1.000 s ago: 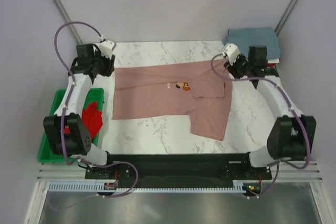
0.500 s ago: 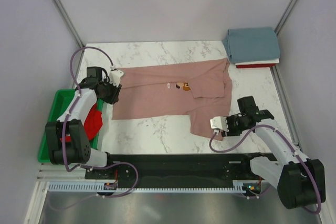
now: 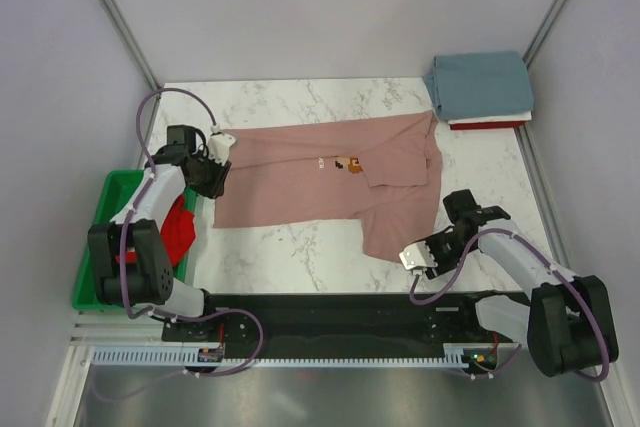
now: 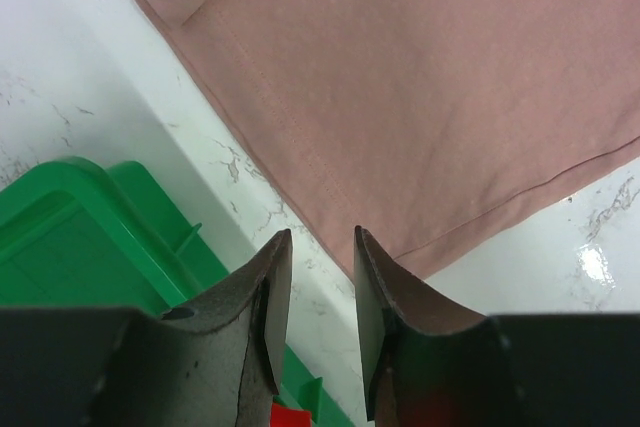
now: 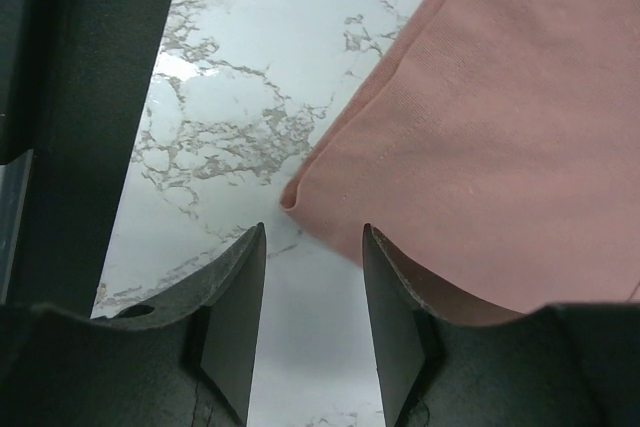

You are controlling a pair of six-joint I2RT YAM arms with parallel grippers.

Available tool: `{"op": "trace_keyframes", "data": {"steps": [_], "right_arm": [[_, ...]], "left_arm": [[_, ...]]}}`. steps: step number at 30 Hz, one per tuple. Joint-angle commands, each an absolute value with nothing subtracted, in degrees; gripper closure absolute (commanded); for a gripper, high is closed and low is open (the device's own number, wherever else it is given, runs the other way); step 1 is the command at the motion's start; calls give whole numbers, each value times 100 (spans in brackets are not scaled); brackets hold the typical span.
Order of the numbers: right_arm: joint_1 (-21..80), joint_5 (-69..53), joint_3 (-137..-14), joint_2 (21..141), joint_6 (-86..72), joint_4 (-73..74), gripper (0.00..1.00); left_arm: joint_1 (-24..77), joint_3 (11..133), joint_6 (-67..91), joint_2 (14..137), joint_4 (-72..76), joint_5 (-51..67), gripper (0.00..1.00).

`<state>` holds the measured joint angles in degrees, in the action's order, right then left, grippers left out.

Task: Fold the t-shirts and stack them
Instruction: Fold the tshirt

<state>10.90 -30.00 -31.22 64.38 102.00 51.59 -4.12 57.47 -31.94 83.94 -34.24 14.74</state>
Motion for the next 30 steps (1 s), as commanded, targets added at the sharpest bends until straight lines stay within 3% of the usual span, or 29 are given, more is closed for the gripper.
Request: {"op": "trace_keyframes", "data": {"steps": [1, 8, 10, 11, 15, 30], "right_arm": [[1160, -3323, -3375, 6618, 10766, 5414, 50], [1318, -3217, -3375, 7005, 10811, 5291, 58], [1380, -3173, -3375, 7022, 10741, 5221, 72], [1389, -3164, -3384, 7022, 10714, 5221, 83], [1371, -3006, -3375, 6944, 10538, 5203, 97], [1380, -2769, -3217, 6521, 10107, 5151, 100]], "left_arm": [[-422, 5933, -3208, 8490, -3463, 1301, 62], [-422, 5941, -3296, 8578, -3463, 1204, 62], [-431, 5924, -3348, 8569, -3480, 1169, 62], [-422, 5915, -3366, 8587, -3507, 1152, 62], [-431, 5906, -3576, 8666, -3787, 1168, 62], [-369, 5704, -4166, 9395, -4588, 1160, 60]]}}
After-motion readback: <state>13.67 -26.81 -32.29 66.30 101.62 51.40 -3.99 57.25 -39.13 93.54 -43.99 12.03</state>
